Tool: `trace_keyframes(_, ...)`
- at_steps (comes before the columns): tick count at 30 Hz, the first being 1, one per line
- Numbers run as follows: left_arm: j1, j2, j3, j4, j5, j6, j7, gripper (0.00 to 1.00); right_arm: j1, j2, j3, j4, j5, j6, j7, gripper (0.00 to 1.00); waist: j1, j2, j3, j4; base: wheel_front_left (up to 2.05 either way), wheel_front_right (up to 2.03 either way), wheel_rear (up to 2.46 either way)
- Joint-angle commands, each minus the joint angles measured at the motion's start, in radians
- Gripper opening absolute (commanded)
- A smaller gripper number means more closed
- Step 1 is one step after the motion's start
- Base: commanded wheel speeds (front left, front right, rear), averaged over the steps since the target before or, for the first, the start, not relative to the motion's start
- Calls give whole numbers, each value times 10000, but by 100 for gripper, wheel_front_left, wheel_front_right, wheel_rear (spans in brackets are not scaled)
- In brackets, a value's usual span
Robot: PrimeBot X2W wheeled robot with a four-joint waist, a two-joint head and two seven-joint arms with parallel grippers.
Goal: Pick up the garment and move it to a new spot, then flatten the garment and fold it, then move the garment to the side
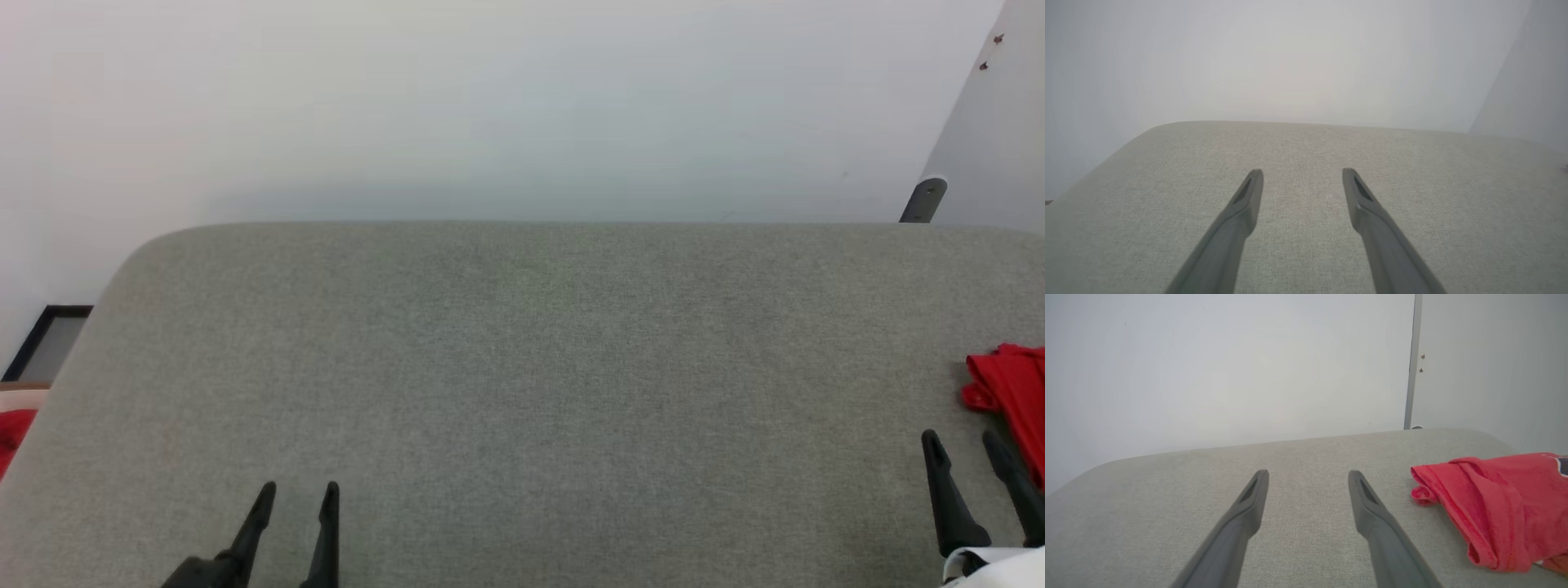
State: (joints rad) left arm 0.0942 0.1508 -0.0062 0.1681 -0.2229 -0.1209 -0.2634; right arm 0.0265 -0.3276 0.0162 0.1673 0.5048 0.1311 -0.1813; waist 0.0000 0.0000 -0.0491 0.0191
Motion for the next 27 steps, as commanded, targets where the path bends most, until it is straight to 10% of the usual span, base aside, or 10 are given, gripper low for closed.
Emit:
trace_keyframes(1,174,-60,55,-165,28,60,-6,100,305,205,-271,-448,-206,-7,177,100,0,0,21,-8,0,0,0)
trace_keyframes(27,146,-132,-213,-358,-166,266,-3,100,811,1004,-818,-1730,-940,-7,511,100,0,0,48,-78,0,0,0)
